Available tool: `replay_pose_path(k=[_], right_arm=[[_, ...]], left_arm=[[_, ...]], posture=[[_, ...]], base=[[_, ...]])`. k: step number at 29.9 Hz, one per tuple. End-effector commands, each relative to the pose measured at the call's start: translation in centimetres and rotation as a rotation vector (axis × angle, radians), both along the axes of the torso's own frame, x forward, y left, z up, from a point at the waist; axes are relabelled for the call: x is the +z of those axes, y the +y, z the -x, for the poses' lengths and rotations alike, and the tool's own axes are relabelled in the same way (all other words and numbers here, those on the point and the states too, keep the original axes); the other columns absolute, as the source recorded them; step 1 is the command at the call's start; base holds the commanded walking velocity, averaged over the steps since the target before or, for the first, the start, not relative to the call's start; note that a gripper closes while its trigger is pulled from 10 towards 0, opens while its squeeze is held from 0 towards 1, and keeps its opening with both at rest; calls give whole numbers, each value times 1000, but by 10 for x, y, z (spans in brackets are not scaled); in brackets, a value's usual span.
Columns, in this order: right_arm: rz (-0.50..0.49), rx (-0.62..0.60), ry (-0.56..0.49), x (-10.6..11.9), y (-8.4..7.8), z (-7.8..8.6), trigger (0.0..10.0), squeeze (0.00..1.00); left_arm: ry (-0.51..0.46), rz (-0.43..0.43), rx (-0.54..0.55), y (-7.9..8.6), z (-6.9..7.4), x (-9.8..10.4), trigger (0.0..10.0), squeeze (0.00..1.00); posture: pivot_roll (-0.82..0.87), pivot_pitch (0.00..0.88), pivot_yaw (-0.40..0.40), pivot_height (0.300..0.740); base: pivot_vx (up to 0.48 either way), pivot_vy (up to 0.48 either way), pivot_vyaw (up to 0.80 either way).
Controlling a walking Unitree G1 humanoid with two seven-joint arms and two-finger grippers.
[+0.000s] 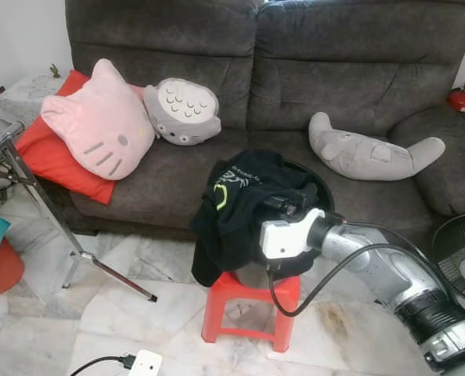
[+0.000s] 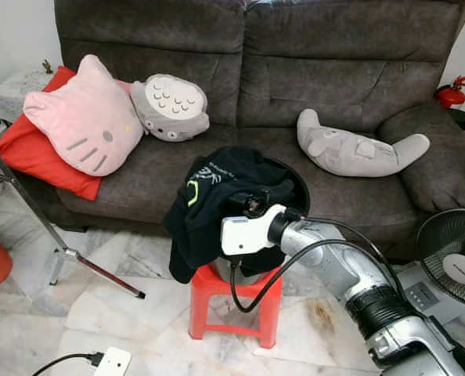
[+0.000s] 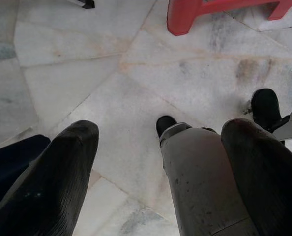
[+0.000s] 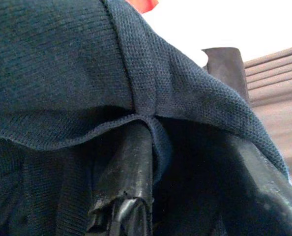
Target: Hang hanger
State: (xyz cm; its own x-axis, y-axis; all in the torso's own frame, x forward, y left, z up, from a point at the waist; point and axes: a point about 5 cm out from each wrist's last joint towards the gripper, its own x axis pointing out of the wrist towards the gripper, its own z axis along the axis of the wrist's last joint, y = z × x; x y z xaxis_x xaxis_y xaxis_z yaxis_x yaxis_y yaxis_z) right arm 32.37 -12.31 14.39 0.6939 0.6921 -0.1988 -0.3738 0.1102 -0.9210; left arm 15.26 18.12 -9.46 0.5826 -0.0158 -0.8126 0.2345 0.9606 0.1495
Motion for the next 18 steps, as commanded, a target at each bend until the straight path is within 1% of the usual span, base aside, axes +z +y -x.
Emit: replay_pose_path(k=[1,10,14,18], right_arm=[[-26,14,-23,7,3,-2,0,0],[-36,26,-21,5,4,-2,0,0],[-60,4,8,2,2,-3,0,0],[-108,-43,-1,8,-1,-7,0,0]], left_arm=[[14,-5,-9,-1,6,-2,10000,0],[10,-2,-10,-1,5,-2,10000,0],[7,-2,-9,1,3,-1,10000,0],[3,-2,-8,2,2,0,10000,0]], posture=[[-47,0,-9,740],[-47,0,-10,740],[-47,0,-10,740],[-47,0,-9,740]], base=[[0,0,0],[0,0,0],[0,0,0],[0,0,0]])
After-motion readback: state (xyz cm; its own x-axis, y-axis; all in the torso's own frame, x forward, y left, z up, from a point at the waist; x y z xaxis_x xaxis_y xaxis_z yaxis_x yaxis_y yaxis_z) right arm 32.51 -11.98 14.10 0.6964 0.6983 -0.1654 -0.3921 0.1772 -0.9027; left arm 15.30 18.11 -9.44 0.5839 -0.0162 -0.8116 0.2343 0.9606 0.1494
